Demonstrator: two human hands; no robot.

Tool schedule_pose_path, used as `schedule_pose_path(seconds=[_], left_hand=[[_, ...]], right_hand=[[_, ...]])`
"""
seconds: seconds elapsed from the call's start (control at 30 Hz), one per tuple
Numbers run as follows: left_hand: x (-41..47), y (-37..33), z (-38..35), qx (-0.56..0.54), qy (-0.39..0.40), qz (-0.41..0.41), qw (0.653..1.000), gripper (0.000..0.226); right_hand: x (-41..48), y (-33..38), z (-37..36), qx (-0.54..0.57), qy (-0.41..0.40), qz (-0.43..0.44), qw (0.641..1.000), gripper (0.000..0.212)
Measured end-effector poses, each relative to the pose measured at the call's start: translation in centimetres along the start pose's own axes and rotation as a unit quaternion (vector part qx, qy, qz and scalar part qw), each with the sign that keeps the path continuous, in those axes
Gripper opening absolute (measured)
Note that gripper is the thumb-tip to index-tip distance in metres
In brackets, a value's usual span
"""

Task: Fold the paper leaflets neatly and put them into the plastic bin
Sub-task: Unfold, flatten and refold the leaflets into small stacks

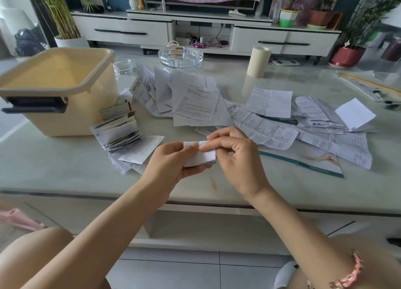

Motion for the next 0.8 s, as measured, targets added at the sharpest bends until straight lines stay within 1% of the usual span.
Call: schedule_pose_path(seconds=[0.03,0.1,0.17,0.23,0.27,0.37,0.47,0.53,0.57,0.63,0.7,0.73,0.8], left_hand=[[-0.1,-0.2,0.5,0.015,-0.018,-0.024,0.999,0.018],[-0.2,-0.9,1.3,0.056,-0.056,-0.069,0.994,0.019],[-0.3,-1.4,2.1,0.083,-0.086,-0.101,0.988,0.02],[-0.5,-1.7,3.0,0.096,-0.118,-0.127,0.98,0.021],[-0.6,-1.8,3.4,0.098,-0.132,-0.139,0.977,0.021],[-1.0,-2.1,4.2,0.122,-0.153,-0.172,0.966,0.022],[-1.6,-2.8,4.8,0.194,-0.161,-0.203,0.946,0.021],[-2.0,-4.0,5.8,0.262,-0.189,-0.219,0.92,0.018],[-2.2,-4.8,6.8,0.279,-0.214,-0.228,0.908,0.016],[-3.0,-6.5,9.1,0.267,-0.272,-0.264,0.886,0.015],[-4.1,-8.0,10.7,0.281,-0.309,-0.312,0.853,0.011],[-4.4,-8.3,10.7,0.314,-0.31,-0.324,0.837,0.015],[-4.1,-7.4,9.9,0.41,-0.267,-0.322,0.81,0.021]], right_hand=[[0.0,-0.2,-0.4,0.006,0.006,-0.017,1.0,0.035],[0.2,-1.0,-1.3,0.047,0.037,-0.085,0.995,0.04],[0.1,-1.5,-2.5,0.122,0.089,-0.171,0.974,0.035],[-0.1,-1.3,-3.6,0.179,0.134,-0.224,0.948,0.025],[-0.2,-1.0,-4.0,0.185,0.149,-0.227,0.944,0.022],[-0.1,-0.1,-5.4,0.157,0.185,-0.196,0.95,0.015],[0.6,0.2,-6.5,0.156,0.177,-0.172,0.956,0.016],[1.5,0.0,-6.7,0.159,0.147,-0.159,0.963,0.02],[2.0,-0.2,-6.8,0.153,0.128,-0.151,0.968,0.023],[3.0,-0.9,-7.0,0.131,0.096,-0.143,0.976,0.027],[3.6,-1.9,-7.8,0.119,0.093,-0.157,0.976,0.028],[3.8,-2.3,-8.5,0.115,0.102,-0.162,0.975,0.026],[4.1,-2.8,-10.5,0.082,0.123,-0.149,0.978,0.021]])
Point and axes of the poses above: each hand's wrist, its own x-axis towards the middle knuckle, its own z-axis out of the back of the hand, y = z × x, the point moved 8 cm from there along x, towards the middle knuckle, and after that the axes turned 3 degrees about -x, right-handed, at the moved point
